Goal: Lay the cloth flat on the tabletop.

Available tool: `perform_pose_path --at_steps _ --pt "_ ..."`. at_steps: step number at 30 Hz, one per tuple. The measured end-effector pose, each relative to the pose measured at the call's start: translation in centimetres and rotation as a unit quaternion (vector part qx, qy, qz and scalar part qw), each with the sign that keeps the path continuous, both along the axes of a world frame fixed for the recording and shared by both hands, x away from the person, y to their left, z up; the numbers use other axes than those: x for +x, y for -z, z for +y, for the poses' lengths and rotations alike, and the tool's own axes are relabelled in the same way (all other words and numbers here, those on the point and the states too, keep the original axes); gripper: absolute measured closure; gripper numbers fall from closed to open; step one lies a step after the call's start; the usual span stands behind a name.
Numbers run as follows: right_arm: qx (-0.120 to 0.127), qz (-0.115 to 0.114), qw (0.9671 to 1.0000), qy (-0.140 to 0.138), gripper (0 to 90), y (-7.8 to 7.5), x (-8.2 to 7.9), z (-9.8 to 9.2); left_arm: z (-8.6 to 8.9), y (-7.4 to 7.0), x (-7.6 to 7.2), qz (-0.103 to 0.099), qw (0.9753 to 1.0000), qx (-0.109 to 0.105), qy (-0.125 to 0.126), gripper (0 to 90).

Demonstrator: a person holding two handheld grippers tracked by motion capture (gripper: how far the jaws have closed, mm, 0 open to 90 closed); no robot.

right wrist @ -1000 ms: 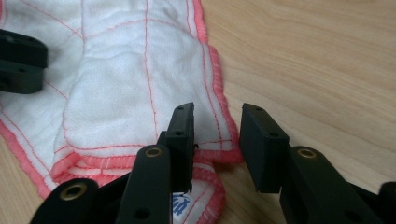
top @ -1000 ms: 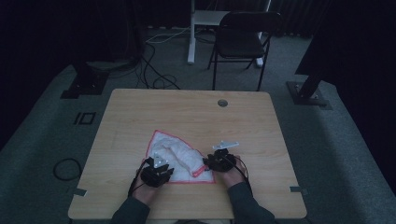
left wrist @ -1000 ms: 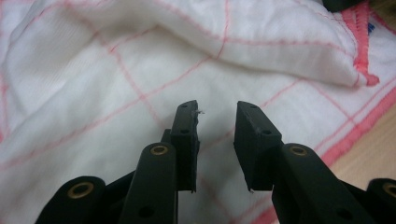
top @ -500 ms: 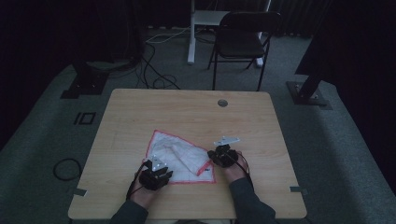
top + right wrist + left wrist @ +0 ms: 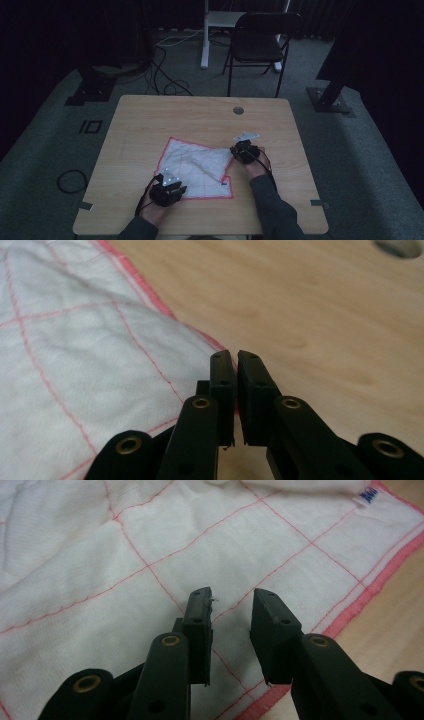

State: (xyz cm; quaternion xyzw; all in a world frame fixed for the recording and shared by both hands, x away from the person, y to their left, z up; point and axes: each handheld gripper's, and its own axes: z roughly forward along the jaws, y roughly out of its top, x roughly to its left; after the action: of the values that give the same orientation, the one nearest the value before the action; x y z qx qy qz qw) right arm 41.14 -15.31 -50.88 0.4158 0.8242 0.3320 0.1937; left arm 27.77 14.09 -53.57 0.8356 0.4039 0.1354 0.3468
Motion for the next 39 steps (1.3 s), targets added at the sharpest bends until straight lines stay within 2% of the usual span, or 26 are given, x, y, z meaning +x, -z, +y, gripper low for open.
perform_pose_path --at_steps 7,11,14,19,23,24,30,34,39 --pt "-0.020 -0.009 0.9996 0.017 86.4 -0.9 2.2 -0.7 -0.8 0.1 -0.4 0.003 0.9997 -0.007 0.025 70.0" --pt "-0.019 -0.004 0.9993 0.031 86.1 -1.0 3.0 -1.4 -1.4 0.1 -0.7 0.006 0.9990 -0.015 0.042 69.9" --pt "-0.007 -0.002 0.9992 0.039 79.4 -1.0 3.0 -1.9 -1.9 0.1 -0.8 0.006 0.9986 -0.015 0.051 69.7" --pt "0.005 -0.008 0.9995 0.031 72.6 -1.2 1.6 -1.8 -2.6 0.2 -0.9 0.008 0.9977 -0.022 0.063 69.2" --pt "0.014 -0.015 0.9997 0.016 70.1 -1.3 0.0 -1.7 -3.0 0.3 -0.9 0.010 0.9974 -0.030 0.065 68.4" --pt "0.014 -0.015 0.9997 0.016 70.1 -1.3 0.0 -1.7 -3.0 0.3 -0.9 0.010 0.9974 -0.030 0.065 67.9" --pt "0.028 -0.015 0.9994 0.009 66.1 -0.7 -2.6 -2.0 -3.3 0.3 -0.9 0.005 0.9970 -0.036 0.067 66.0" --pt "0.035 -0.016 0.9992 0.009 63.8 -0.2 -4.1 -2.6 -2.8 -0.1 -0.7 -0.007 0.9978 -0.037 0.055 63.5" --pt "0.039 -0.012 0.9992 0.004 61.3 0.5 -5.7 -3.2 -1.6 -1.2 0.0 -0.023 0.9979 -0.049 0.035 62.4"
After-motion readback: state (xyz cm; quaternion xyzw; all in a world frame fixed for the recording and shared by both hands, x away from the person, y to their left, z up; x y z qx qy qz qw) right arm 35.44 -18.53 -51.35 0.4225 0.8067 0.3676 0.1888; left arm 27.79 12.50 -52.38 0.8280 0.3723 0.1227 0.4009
